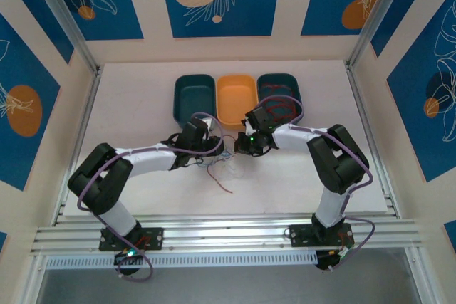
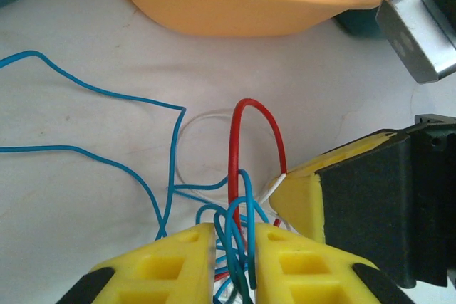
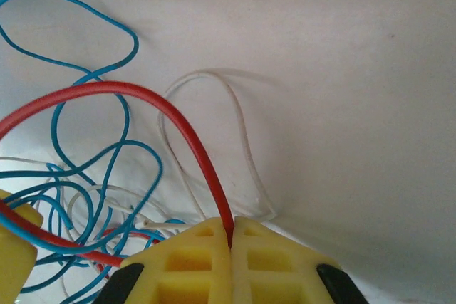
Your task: Untangle the cables
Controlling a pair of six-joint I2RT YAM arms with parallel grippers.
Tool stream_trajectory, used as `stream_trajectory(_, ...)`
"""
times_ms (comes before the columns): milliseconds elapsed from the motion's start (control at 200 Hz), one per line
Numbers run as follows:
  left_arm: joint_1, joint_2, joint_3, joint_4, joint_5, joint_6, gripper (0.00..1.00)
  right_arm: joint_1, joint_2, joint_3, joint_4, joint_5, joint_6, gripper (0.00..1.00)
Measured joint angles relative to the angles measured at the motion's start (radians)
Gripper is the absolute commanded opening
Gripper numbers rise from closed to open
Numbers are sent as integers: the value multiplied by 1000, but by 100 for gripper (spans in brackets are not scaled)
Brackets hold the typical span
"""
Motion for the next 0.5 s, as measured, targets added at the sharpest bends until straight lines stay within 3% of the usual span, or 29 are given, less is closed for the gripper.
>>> stream_trajectory(500, 8, -101, -117, -1, -61, -16, 18, 14, -262, -9, -105, 142, -12, 0)
